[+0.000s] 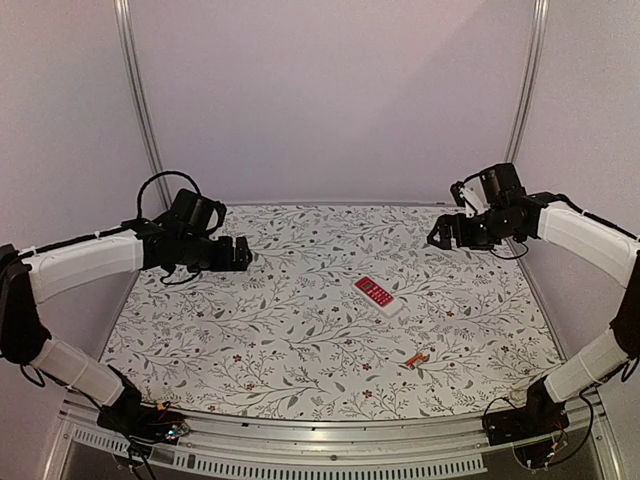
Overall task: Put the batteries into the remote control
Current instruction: Pick up the remote control from the center of the board.
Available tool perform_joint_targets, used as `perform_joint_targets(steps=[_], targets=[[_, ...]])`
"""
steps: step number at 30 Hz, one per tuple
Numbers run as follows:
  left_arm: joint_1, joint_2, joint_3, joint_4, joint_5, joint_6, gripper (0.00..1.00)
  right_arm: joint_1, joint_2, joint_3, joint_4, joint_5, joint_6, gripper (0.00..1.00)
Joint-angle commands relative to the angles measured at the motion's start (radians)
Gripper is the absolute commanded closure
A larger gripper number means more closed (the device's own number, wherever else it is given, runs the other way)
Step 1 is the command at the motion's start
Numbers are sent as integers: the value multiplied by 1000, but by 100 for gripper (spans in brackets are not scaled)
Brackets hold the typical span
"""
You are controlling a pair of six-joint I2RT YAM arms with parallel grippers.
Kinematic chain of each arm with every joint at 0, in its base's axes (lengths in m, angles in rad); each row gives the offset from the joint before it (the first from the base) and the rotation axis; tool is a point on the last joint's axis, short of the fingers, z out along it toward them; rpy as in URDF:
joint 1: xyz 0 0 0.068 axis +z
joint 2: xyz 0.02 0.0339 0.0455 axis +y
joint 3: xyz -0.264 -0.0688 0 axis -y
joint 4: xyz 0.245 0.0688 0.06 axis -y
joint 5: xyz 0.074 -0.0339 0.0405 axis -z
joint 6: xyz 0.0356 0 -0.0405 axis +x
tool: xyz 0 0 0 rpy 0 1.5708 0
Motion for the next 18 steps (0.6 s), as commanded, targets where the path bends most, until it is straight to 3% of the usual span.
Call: perform_joint_targets(steps=[1, 12, 18], targets=[[-20, -34, -16, 52, -12, -2, 1, 25, 50, 71, -125, 30, -65, 1], [-25, -72, -55, 108, 2, 9, 1, 158, 307, 384, -414, 92, -178, 1], [-28, -88, -85, 118, 3, 2, 0, 259, 548, 594, -545, 146, -221, 1]])
